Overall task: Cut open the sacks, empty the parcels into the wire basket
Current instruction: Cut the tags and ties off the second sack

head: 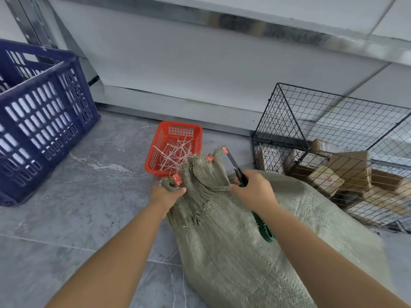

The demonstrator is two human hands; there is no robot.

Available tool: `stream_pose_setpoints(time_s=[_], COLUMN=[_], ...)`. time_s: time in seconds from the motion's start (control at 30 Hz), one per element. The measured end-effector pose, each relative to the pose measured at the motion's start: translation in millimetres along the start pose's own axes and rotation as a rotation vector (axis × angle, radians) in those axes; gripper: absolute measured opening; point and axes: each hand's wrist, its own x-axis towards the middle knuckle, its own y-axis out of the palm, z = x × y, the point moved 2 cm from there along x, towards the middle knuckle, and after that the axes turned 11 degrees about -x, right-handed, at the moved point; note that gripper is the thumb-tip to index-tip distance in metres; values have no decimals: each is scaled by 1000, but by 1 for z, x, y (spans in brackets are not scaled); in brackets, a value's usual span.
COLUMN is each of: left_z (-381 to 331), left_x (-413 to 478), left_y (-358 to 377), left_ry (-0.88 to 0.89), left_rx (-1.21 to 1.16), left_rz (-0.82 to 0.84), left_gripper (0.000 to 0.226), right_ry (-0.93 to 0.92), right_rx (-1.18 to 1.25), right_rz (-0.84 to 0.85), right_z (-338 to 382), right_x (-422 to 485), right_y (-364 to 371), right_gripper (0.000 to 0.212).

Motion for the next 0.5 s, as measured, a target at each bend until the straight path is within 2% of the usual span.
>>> stream_pose_setpoints(time_s=[0.13, 0.3, 0.4, 0.5], left_z=[7, 11, 13, 2], left_x=[-6, -24, -28, -36], left_y=[11, 33, 36, 36], left_ry=[-58, -126, -18, 105], left_rx=[-123, -165, -193, -197], left_rz=[14, 107, 55, 23], left_gripper=[81, 48, 31, 42], right_ry=[-2, 3, 10, 12], right_rx=[-9, -54, -56, -36], right_rz=[-7, -6, 11, 3], right_z=[-5, -9, -12, -11], right_x=[-10, -20, -26, -29], right_y=[2, 7, 12, 11], right_gripper=[26, 21, 21, 20])
